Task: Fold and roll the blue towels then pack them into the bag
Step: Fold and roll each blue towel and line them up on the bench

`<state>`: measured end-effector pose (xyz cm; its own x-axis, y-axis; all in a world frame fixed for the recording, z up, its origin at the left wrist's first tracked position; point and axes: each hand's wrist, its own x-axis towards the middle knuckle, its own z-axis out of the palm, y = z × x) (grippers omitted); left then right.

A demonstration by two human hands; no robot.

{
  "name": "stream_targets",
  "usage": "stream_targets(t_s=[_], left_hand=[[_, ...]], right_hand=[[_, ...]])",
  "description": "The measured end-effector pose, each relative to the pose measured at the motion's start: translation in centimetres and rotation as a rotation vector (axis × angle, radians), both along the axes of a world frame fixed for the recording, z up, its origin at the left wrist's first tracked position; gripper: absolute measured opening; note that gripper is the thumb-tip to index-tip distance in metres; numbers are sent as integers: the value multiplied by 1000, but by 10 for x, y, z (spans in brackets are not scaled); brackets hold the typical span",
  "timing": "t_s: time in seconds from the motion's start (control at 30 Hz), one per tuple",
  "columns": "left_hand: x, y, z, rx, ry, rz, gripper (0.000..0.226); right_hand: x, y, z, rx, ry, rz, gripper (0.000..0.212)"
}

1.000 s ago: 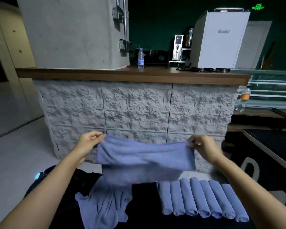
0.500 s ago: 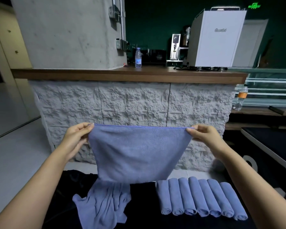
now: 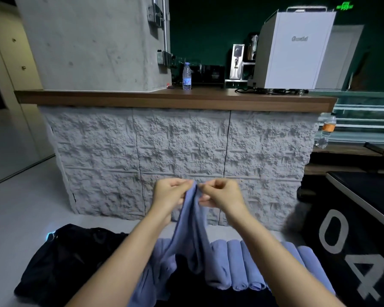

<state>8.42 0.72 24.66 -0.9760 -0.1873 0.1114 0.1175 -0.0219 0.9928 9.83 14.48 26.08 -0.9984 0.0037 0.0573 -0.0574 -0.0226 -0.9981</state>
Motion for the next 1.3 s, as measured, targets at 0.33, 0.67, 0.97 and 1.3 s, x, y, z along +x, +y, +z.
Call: stream_targets(t_s=[0.33, 0.67, 0.97, 1.3], left_hand=[[8, -3, 3, -51, 148, -219, 13], [-6, -59, 3, -215, 32, -314, 12], [-8, -67, -51, -63, -81, -237, 9], [-84, -71, -95, -214, -117, -67, 12]], right_hand=[[-8, 31, 4, 436, 417, 1, 27], [-17, 73, -13, 527, 175, 416, 30], [-5, 76, -30, 346, 158, 268, 8], [-97, 48, -100, 515, 1, 11, 20]])
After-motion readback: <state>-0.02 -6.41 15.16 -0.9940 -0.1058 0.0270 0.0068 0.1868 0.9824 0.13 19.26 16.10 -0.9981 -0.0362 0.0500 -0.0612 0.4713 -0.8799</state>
